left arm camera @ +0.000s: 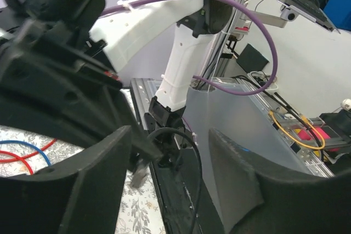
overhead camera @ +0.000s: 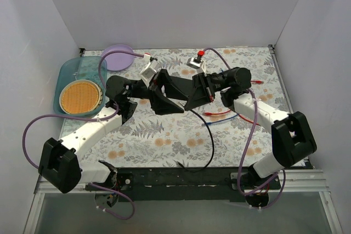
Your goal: Insert the plug into the switch port
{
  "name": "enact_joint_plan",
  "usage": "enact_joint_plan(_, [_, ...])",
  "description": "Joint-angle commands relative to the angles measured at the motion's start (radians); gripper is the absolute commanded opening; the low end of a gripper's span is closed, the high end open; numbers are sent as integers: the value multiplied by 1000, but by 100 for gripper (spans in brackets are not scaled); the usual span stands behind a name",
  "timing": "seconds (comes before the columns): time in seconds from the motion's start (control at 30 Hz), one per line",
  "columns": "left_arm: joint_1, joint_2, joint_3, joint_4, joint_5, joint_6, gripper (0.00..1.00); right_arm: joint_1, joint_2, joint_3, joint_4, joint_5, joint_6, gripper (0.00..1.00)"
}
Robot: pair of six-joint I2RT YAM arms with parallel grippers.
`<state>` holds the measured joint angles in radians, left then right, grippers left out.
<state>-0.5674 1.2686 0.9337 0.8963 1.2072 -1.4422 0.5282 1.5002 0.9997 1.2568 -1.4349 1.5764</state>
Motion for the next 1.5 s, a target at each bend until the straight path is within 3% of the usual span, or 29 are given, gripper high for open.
enact_joint_plan(0.0, [-29,5,59,-77,9,72,49,-17,-6,31,630,8,181,1])
enact_joint_plan(0.03, [-34,9,80,-104,6,92,45,-22,-8,36,629,8,183,1])
enact_joint_plan(0.07, [-38,14,89,-172,3,112,34,-26,-9,37,628,13,186,1])
enact_joint_plan(0.1, [-45,17,97,-201,-3,138,32,-36,-9,39,630,13,186,1])
enact_joint_plan(0.13, [-46,15,103,-226,-14,169,33,-39,-14,42,630,13,192,1])
enact_joint_plan(0.17, [-48,12,103,-259,-50,184,43,-42,-14,43,629,10,194,1])
enact_joint_plan(0.27, [-48,-20,85,-283,-119,221,58,-60,-29,39,630,14,197,1])
enact_joint_plan(0.57, [-48,-25,66,-309,-181,256,56,-66,-51,27,630,11,195,1])
enact_joint_plan(0.8, [-48,-6,71,-310,-170,259,31,-69,-63,30,630,14,198,1])
enact_joint_plan(0.83, [-48,-5,70,-304,-167,258,20,-71,-64,31,630,16,198,1])
enact_joint_plan(0.93, [-48,-11,63,-292,-175,247,0,-73,-66,34,629,18,201,1])
enact_joint_plan(1.07, [-46,-18,60,-298,-181,249,0,-79,-70,37,628,16,205,1])
enact_joint_plan(1.13, [-48,-26,62,-325,-190,267,0,-79,-72,39,630,4,208,11])
enact_joint_plan(1.17, [-48,-26,63,-336,-202,276,0,-80,-74,37,632,-1,208,30])
enact_joint_plan(1.27, [-48,-38,65,-391,-224,317,0,-80,-95,31,627,-24,197,55])
enact_joint_plan(1.47, [-46,-55,76,-494,-279,394,0,-89,-118,28,618,-68,203,82])
